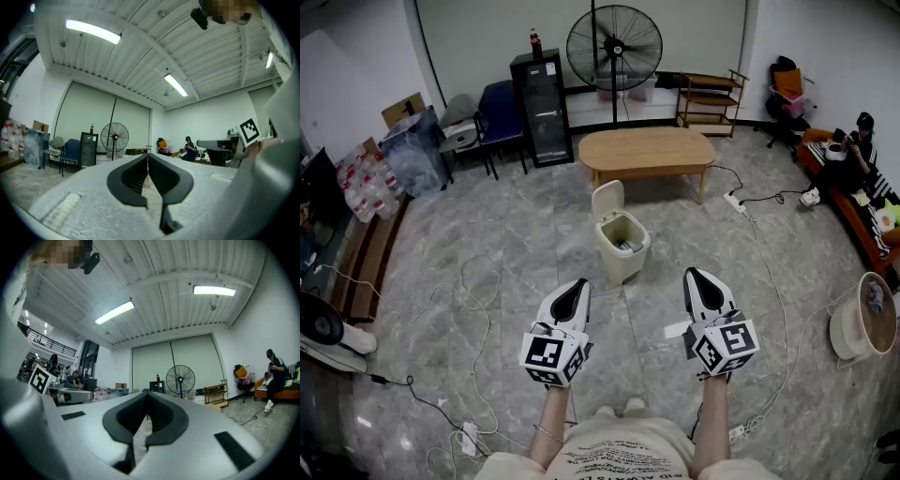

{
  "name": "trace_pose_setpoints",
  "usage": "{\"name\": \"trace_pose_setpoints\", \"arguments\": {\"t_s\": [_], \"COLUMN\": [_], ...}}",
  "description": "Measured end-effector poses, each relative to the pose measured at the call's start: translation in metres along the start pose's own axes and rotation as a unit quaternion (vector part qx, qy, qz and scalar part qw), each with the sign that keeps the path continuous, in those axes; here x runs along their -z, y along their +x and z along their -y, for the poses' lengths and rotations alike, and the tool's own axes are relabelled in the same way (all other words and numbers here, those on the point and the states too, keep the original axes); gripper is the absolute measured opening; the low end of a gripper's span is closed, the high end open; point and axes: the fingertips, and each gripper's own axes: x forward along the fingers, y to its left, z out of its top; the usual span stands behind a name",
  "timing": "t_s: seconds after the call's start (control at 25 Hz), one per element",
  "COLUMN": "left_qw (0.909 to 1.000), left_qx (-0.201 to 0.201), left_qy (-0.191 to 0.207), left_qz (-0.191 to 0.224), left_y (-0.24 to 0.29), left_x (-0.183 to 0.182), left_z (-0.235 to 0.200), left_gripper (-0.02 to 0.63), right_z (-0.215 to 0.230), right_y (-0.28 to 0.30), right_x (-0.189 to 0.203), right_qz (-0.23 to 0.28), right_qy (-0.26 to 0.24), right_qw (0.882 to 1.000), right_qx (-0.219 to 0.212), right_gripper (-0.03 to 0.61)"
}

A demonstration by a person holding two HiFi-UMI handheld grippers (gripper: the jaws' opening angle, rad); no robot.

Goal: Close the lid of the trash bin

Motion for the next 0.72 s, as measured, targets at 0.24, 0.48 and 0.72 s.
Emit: {"name": "trace_pose_setpoints", "arguments": {"t_s": [0.24,0.48,0.72], "left_qw": [0.9999,0.9999,0.9995], "left_qx": [0.002,0.012,0.027], "left_qy": [0.011,0.003,-0.016], "left_qz": [-0.006,-0.009,0.0], "left_y": [0.007,0.011,0.026], "left_x": [0.003,0.01,0.012], "left_z": [0.004,0.013,0.028], "left_gripper": [0.024,0.025,0.026], "right_z": [0.017,0.028,0.037], "right_y": [0.0,-0.001,-0.003], "right_x": [0.002,0.009,0.01], "right_qz": [0.002,0.014,0.028], "right_qy": [0.012,0.038,0.046], "right_qw": [1.0,0.999,0.998], "right_qx": [0.007,-0.001,-0.026], "right_gripper": [0.005,0.005,0.005]}}
